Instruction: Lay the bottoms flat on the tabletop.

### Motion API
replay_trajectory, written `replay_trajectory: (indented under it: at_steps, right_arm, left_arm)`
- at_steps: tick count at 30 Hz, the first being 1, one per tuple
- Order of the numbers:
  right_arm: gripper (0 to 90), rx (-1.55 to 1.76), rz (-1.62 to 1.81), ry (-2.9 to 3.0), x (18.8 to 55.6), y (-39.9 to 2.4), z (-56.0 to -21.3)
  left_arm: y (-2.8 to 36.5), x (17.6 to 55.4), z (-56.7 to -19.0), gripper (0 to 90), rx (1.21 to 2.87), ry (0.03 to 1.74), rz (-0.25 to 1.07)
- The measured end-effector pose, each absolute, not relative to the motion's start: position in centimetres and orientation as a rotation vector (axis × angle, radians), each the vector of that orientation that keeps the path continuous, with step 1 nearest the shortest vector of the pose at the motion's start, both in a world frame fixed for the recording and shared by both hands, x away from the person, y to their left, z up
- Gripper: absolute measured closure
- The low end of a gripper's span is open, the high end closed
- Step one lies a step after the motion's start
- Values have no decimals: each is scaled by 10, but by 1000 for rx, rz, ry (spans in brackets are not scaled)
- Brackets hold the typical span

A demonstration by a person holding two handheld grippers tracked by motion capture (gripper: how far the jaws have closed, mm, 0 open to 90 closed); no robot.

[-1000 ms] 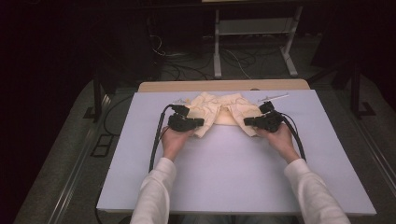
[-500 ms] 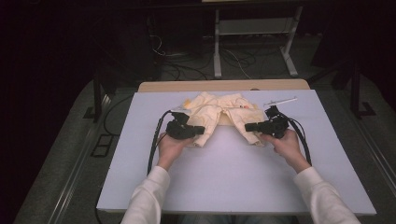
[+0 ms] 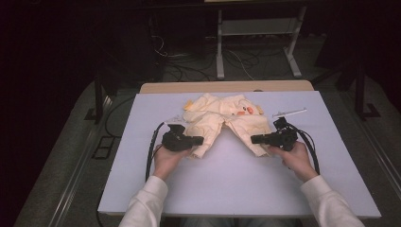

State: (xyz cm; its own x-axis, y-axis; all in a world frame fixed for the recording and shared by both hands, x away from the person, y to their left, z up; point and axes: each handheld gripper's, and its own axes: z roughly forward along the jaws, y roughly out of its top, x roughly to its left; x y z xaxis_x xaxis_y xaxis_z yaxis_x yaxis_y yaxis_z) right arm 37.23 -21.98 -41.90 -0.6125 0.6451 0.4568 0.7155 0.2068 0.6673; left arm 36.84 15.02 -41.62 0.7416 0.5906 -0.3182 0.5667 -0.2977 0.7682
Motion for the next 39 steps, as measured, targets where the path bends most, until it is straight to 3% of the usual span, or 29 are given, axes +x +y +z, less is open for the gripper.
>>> replay_trajectory:
  at_steps: [21,39]
  right_arm:
    - [851,-1218,-1184,-2373,334,-204,-429]
    - [847,-1202,-1124,-2380,330,-198,-441]
  left_arm:
    - [145,344,-422,862,2064,838,17]
    - [145,342,-424,861,2074,835,1]
